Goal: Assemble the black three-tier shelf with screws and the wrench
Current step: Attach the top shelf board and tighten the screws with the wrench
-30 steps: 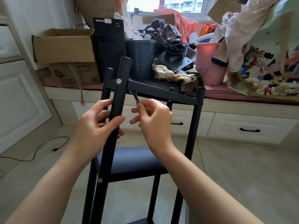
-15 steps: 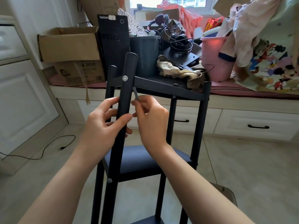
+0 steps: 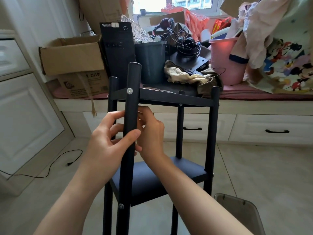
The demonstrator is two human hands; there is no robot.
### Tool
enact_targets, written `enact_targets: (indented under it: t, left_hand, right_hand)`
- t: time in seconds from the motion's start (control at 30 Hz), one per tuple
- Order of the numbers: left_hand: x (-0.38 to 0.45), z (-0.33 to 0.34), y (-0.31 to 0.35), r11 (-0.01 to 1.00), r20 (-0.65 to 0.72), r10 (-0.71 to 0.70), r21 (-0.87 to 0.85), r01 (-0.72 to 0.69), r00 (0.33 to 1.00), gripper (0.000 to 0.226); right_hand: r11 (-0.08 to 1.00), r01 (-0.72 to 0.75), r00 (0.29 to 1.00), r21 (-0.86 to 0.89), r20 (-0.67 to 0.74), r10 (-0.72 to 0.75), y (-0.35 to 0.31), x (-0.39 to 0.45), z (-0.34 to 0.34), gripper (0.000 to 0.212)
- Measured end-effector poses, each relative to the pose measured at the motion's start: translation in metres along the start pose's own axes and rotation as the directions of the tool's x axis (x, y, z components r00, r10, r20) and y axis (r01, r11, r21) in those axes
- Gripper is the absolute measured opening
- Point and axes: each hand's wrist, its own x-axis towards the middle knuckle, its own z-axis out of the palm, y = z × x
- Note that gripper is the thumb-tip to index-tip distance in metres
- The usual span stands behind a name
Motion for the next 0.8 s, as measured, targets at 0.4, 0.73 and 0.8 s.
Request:
enact_targets:
  t: [0.4, 0.73, 0.8]
  left_hand:
    - [0.000, -0.004, 0.001, 1.000, -0.032, -0.026, -0.008, 0.025, 0.999, 0.033]
    - [-0.001, -0.006, 0.001, 1.000, -0.026, -0.027, 0.014, 0.027, 0.999, 0.033]
    - [-0.001, -0.006, 0.001, 1.000, -0.031, -0.026, 0.016, 0.026, 0.999, 0.033]
  right_hand:
    - [0.995, 0.006, 0.999, -0.103, -0.032, -0.009, -0.006, -0.003, -0.036, 0.015]
    - [0.939, 0.204, 0.978, -0.278, 0.019, -0.207, -0.024, 0.005, -0.056, 0.021]
    - [0.934, 0.217, 0.975, -0.284, 0.025, -0.219, -0.027, 0.007, -0.057, 0.019]
